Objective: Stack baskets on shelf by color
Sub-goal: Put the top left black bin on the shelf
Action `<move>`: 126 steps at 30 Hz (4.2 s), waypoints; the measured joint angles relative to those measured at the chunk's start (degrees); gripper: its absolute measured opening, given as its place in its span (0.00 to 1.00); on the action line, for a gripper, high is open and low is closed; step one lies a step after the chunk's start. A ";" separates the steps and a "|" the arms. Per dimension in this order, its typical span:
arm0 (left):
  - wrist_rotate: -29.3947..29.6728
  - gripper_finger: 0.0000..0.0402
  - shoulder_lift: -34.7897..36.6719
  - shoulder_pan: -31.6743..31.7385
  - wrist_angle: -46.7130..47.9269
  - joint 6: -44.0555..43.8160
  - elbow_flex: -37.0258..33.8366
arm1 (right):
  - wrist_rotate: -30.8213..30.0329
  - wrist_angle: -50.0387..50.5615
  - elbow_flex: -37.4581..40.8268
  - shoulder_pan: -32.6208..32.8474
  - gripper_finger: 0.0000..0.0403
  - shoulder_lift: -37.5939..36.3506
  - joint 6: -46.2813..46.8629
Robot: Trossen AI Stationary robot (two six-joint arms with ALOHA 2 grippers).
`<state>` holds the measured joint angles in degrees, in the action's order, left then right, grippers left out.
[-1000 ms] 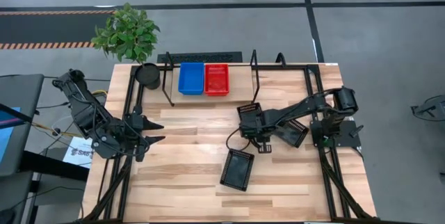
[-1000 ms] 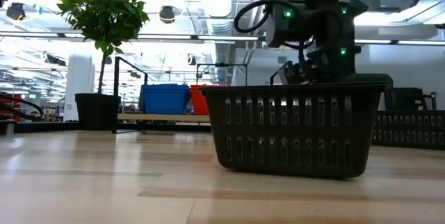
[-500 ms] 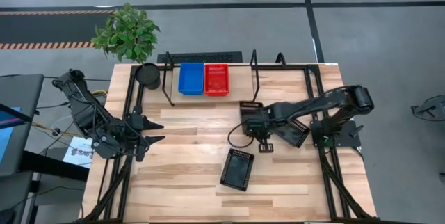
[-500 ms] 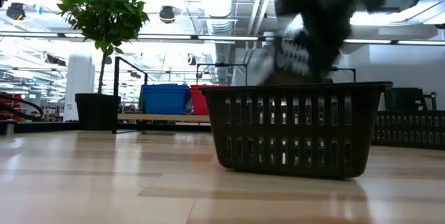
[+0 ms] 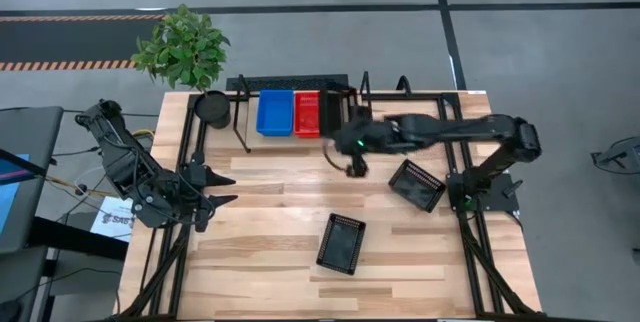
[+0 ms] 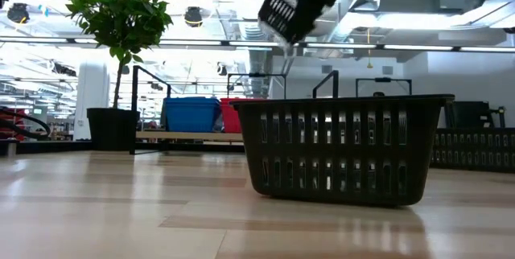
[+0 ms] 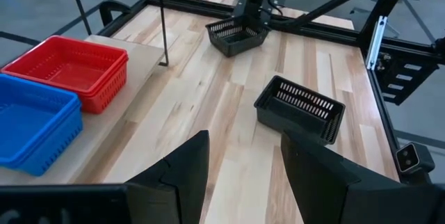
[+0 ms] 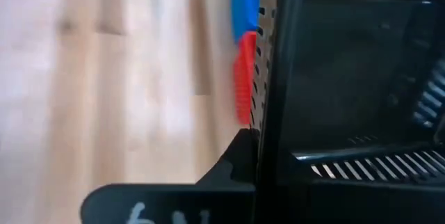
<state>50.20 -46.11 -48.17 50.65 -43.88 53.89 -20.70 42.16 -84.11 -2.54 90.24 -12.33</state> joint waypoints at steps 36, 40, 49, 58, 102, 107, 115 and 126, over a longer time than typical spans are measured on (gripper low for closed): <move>-0.34 0.42 0.03 -0.01 0.13 0.14 -0.02 | 4.32 6.05 1.95 -16.04 0.01 12.30 -1.47; -0.38 0.42 0.01 0.00 0.13 0.12 -0.02 | 4.62 6.88 2.00 -16.18 0.01 12.30 -0.99; -0.40 0.42 0.01 -0.01 0.15 0.11 -0.02 | 5.39 6.25 2.00 -16.36 0.01 12.39 -0.12; -1.73 0.42 0.05 0.00 0.94 -0.21 -0.02 | 7.99 5.25 1.92 -16.96 0.01 17.93 -1.55; -0.78 0.42 0.03 0.01 0.94 -2.63 -0.02 | 7.79 2.12 0.36 -15.98 0.02 19.84 -14.89; -0.84 0.42 0.03 0.01 0.94 -2.88 -0.02 | 8.00 2.14 0.36 -16.36 0.03 19.84 -16.04; -0.36 0.42 0.03 0.01 0.94 -2.92 -0.02 | 9.59 2.00 0.36 -19.67 0.06 19.82 -13.33; 0.19 0.42 0.03 0.01 0.96 -3.41 -0.02 | 14.63 2.44 0.36 -21.19 0.15 19.77 -11.94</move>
<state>50.39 -46.09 -48.16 51.62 -47.29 53.87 -6.07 44.60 -83.74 -23.73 110.02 -24.27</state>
